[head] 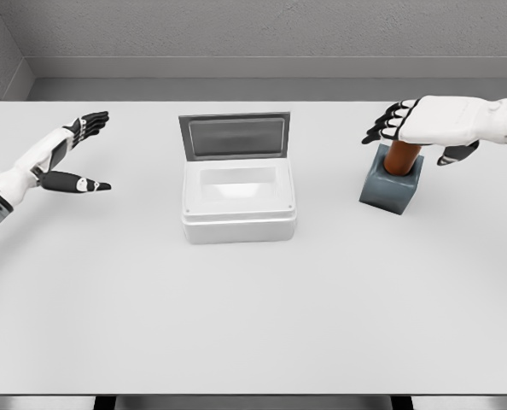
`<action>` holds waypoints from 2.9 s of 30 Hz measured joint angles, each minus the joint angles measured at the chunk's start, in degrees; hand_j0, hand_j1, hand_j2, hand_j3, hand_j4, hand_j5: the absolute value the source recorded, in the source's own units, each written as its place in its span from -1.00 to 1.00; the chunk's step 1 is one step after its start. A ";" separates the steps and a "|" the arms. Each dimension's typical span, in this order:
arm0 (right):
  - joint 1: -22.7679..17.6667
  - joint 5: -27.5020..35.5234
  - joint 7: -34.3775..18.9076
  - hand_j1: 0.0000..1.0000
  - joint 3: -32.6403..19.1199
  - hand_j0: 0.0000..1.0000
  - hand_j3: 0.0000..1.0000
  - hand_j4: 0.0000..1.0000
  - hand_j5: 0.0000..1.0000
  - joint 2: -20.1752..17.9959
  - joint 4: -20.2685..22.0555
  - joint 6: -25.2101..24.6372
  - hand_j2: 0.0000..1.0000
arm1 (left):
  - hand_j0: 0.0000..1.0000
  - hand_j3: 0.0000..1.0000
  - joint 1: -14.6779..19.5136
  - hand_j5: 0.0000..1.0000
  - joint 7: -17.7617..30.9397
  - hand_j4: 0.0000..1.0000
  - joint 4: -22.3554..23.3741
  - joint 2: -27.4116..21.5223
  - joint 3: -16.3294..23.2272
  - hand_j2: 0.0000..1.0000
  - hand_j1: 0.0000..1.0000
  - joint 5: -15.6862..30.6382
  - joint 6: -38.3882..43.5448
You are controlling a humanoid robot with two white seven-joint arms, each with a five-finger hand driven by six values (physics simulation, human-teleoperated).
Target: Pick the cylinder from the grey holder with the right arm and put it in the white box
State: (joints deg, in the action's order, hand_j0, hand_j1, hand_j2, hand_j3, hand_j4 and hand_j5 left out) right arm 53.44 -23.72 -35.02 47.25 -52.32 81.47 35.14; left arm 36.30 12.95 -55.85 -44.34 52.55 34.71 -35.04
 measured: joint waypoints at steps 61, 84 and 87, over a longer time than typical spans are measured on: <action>1.23 -1.66 0.00 0.34 1.03 0.34 0.34 0.34 0.34 2.86 -4.52 0.00 0.34 | 1.00 1.00 2.20 1.00 -0.01 1.00 0.15 0.21 -0.51 1.00 1.00 -1.95 1.69; 1.49 -1.03 -0.03 -0.21 0.41 -0.21 -0.21 -0.21 -0.21 2.63 -4.57 0.01 -0.21 | 1.00 1.00 2.20 1.00 -0.01 1.00 0.08 0.24 -0.48 1.00 1.00 -1.98 1.52; 1.32 -1.01 -0.04 -0.21 -0.92 -0.21 -0.21 -0.21 -0.21 2.35 -4.49 0.02 -0.21 | 1.00 1.00 2.20 1.00 -0.01 1.00 0.10 0.23 -0.48 1.00 1.00 -1.98 1.51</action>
State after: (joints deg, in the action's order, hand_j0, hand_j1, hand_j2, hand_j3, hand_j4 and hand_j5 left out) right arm 54.76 -24.72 -35.06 46.33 -49.96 76.98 35.16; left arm 38.50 12.93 -55.75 -44.11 52.07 32.74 -33.52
